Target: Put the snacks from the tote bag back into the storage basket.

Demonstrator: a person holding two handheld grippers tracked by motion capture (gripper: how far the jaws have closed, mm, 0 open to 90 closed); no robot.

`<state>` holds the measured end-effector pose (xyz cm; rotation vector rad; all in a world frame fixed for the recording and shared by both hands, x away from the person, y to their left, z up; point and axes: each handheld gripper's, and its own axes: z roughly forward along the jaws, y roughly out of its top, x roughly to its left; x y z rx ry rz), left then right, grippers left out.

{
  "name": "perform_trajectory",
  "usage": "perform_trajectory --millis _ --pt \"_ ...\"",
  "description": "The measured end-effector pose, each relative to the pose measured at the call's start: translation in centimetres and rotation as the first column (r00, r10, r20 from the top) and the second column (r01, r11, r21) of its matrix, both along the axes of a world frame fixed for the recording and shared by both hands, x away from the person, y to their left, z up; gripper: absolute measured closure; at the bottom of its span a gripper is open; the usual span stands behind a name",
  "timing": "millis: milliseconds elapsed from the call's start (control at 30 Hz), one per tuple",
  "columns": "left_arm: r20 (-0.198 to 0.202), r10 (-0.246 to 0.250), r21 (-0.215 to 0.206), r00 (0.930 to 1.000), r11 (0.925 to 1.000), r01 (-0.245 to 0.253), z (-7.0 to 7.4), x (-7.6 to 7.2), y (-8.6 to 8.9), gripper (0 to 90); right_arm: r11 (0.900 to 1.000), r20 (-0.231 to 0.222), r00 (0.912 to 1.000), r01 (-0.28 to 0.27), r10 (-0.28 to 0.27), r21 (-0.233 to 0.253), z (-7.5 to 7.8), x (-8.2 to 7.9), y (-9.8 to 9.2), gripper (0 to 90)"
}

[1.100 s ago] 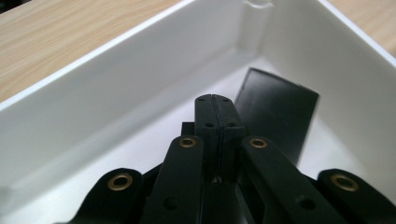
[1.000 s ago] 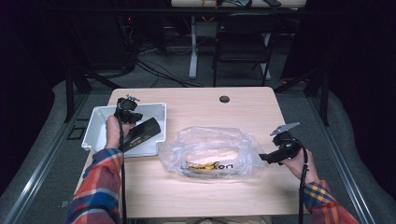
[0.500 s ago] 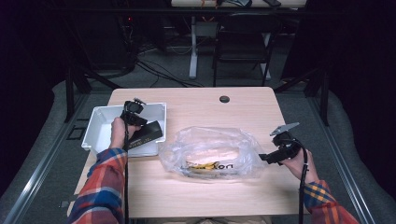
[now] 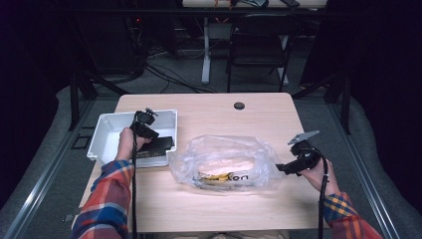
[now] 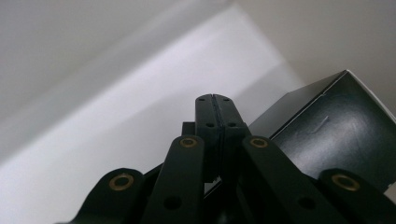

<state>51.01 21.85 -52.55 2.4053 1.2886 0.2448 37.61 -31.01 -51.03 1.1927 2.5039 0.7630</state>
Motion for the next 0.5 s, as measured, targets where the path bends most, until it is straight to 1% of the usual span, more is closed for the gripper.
perform_trajectory --millis 33,100,133,167,233,267,333,467,500 --pt "-0.002 -0.003 -0.003 1.0 1.0 0.003 0.02 -0.02 0.03 89.7 1.0 0.0 1.0 0.0 0.0 0.0 0.0 0.0 0.0 11.6" --pt "-0.006 -0.005 0.006 1.0 1.0 0.005 0.05 -0.02 0.09 89.7 1.0 0.0 1.0 -0.001 0.001 0.003 0.0 0.01 -0.01 11.6" --pt "-0.011 -0.005 -0.007 0.9999 1.0 0.005 0.01 -0.05 0.08 89.8 1.0 -0.002 1.0 -0.003 0.003 -0.002 0.04 0.03 -0.04 11.6" --pt "-0.012 -0.016 0.002 0.9998 0.9999 0.016 0.0 -0.02 0.1 89.8 1.0 -0.001 1.0 0.0 0.0 0.002 0.0 0.02 -0.01 11.6" --pt "-0.021 -0.015 -0.001 0.9997 0.9999 0.015 -0.02 -0.02 0.11 89.6 1.0 -0.002 1.0 -0.003 0.003 -0.003 0.06 0.03 -0.04 11.6" --pt "-0.02 -0.017 0.005 0.9997 0.9998 0.017 -0.01 0.01 0.14 89.5 1.0 -0.001 1.0 -0.002 0.002 -0.006 0.06 0.03 -0.03 11.6" --pt "-0.02 0.0 0.003 0.9998 1.0 0.0 -0.09 0.0 0.15 88.9 1.0 -0.002 1.0 -0.003 0.003 -0.003 0.06 0.03 -0.03 11.6" --pt "-0.014 0.015 0.01 0.9998 0.9998 -0.015 0.05 -0.01 0.51 85.0 1.0 0.0 1.0 -0.001 0.001 -0.001 0.05 0.02 -0.08 11.6" --pt "-0.012 0.023 0.009 0.9997 0.9997 -0.023 0.11 -0.03 0.66 83.8 1.0 0.001 1.0 0.001 -0.001 -0.007 0.06 0.03 -0.11 11.6"
